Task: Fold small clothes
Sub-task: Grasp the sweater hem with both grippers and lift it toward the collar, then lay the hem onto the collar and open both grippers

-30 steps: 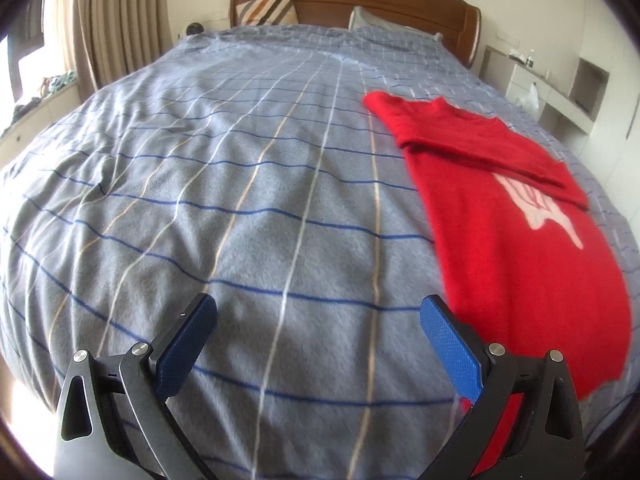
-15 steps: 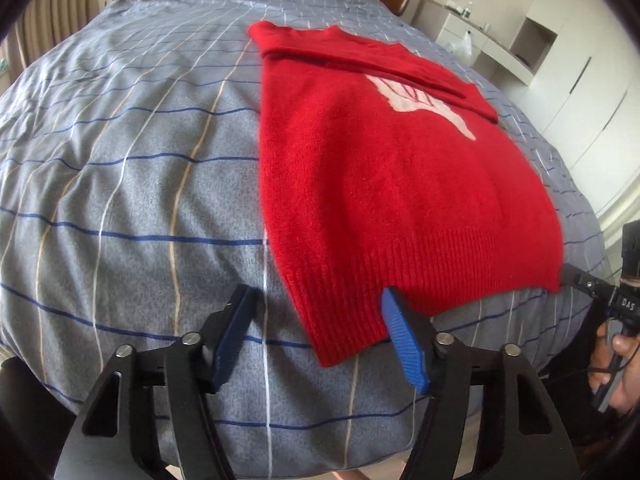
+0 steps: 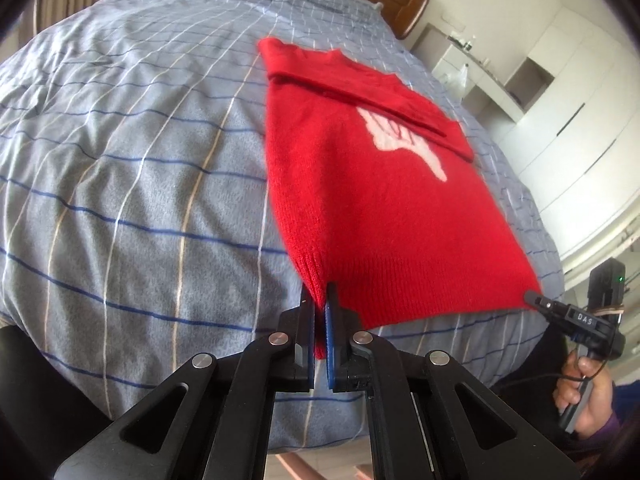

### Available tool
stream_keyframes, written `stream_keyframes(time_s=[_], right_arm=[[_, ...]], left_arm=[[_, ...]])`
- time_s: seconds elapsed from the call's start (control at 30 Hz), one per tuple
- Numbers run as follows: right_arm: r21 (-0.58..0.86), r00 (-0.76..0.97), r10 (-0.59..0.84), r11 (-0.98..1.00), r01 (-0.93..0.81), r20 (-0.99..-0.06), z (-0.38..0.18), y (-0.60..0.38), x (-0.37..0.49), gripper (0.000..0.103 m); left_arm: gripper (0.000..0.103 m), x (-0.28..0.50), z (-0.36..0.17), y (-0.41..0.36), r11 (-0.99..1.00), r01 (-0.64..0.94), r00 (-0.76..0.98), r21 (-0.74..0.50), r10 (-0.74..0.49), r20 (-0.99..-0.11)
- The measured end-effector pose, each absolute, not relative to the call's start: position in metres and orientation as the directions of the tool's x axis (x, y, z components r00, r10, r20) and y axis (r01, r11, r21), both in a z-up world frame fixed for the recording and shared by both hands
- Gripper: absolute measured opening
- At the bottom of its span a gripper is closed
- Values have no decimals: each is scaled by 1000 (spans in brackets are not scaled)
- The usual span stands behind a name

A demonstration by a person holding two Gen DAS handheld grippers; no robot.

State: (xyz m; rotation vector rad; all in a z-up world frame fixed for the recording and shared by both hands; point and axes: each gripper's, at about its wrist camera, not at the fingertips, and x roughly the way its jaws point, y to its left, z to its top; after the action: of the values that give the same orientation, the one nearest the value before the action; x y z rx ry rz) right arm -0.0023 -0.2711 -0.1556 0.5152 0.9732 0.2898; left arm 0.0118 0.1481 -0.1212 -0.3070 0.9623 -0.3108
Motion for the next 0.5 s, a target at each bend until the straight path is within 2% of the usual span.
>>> stream_keyframes(time_s=[0.1,0.23,0.33,0.5], right_arm=[[586,595,492,809,-42,-636,-131,-275,18,4],[573,666,481,814,-98,-570,-97,-281,79,4],[562,703,467,819,-115,-537,-82,-284,142,4],[555,713,441,827,-88,-545,-85,-282,261,4]], left_arm=[[2,41,-89,149,893,145,589,-425,-423,-688],[2,110,-58,147,893,151,660,-423,-410,-629],[2,180,-55,136,903,114,673,-414,-377,-636],[2,290,-83,111,927,13,641,-374,-295,-708]])
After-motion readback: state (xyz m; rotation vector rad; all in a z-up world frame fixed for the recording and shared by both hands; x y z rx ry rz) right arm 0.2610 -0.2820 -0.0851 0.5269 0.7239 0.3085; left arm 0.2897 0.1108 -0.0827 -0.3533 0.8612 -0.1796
